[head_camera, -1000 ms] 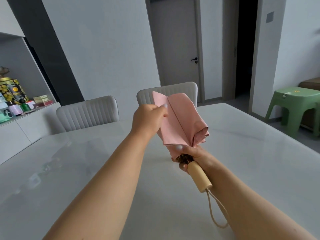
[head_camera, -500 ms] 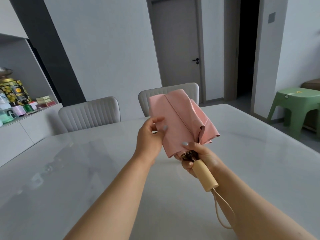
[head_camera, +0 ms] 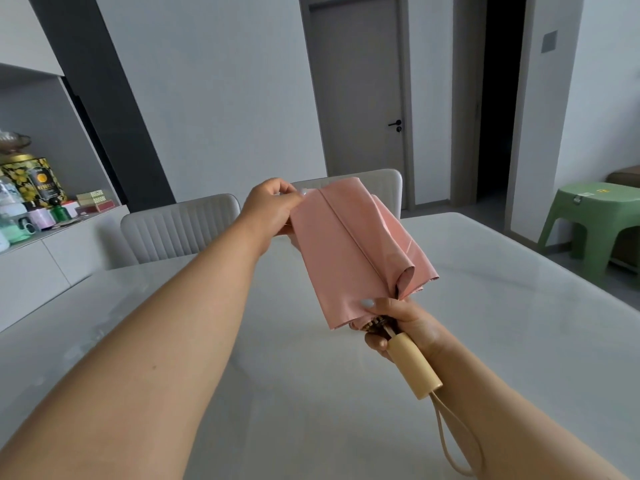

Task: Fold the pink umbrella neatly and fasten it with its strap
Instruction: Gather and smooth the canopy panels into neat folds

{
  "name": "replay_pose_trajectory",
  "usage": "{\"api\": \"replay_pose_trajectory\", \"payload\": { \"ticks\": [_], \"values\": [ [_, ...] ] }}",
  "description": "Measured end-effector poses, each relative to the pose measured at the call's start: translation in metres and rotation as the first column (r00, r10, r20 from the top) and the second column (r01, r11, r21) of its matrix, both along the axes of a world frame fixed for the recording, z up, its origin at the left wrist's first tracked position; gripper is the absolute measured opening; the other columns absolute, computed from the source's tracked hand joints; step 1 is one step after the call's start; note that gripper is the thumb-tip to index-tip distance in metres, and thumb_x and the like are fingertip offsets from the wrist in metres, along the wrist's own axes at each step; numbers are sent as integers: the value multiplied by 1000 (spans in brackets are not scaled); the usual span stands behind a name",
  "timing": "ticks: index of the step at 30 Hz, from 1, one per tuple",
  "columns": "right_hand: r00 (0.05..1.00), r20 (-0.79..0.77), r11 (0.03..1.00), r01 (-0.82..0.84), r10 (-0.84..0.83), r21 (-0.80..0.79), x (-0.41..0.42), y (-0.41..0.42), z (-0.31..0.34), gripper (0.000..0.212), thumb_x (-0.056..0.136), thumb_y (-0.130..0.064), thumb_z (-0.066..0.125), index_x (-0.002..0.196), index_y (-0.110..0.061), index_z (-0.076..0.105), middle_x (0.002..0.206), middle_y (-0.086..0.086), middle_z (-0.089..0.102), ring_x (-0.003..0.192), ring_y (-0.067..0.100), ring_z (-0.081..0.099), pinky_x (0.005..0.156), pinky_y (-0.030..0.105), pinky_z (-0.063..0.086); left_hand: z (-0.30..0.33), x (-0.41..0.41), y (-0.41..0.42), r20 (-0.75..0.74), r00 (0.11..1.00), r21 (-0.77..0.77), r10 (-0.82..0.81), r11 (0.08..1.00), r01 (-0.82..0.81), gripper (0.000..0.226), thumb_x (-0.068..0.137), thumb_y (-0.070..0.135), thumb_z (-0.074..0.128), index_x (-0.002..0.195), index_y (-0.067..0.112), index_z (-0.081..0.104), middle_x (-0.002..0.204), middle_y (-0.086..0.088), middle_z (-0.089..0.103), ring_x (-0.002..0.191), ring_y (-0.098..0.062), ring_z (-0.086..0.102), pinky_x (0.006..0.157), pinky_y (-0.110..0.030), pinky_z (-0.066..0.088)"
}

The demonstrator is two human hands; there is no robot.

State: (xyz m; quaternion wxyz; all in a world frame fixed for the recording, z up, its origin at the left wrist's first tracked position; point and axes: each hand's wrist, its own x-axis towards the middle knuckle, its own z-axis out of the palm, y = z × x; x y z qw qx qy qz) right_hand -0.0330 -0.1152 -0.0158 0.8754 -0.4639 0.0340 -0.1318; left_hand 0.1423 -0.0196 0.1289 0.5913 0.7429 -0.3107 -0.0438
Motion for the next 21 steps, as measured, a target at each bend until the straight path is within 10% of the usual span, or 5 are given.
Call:
{"api": "replay_pose_trajectory", "payload": {
  "ticks": [10, 14, 21],
  "values": [
    [1000, -25, 1000, -10, 10, -8, 0, 4, 3, 29, 60, -7, 75, 83, -2, 57, 63, 14, 58, 52, 22, 51, 33, 20, 36, -16, 20, 3, -202, 975, 38, 97, 995, -91, 13, 88, 3, 66, 79, 7, 57, 81, -10, 64, 69, -22, 65, 60, -30, 58],
    [998, -41, 999, 45, -45, -1, -2, 5, 5, 26, 68, -2, 67, 91, -1, 55, 65, 13, 61, 49, 17, 59, 33, 20, 38, -10, 5, -4, 168, 839, 189, 517, 819, -542, 28, 88, 6, 47, 115, 7, 55, 116, -9, 57, 108, -31, 56, 90, -38, 51],
    [994, -75, 993, 75, -81, -89, -5, 7, 9, 27, 64, -1, 72, 86, 2, 58, 69, 16, 62, 45, 16, 59, 35, 20, 39, -53, -44, -40, 472, 866, 200, 165, 937, -287, 44, 100, 23, 29, 141, 28, 45, 148, -4, 43, 138, -27, 36, 112, -37, 25]
  ]
}}
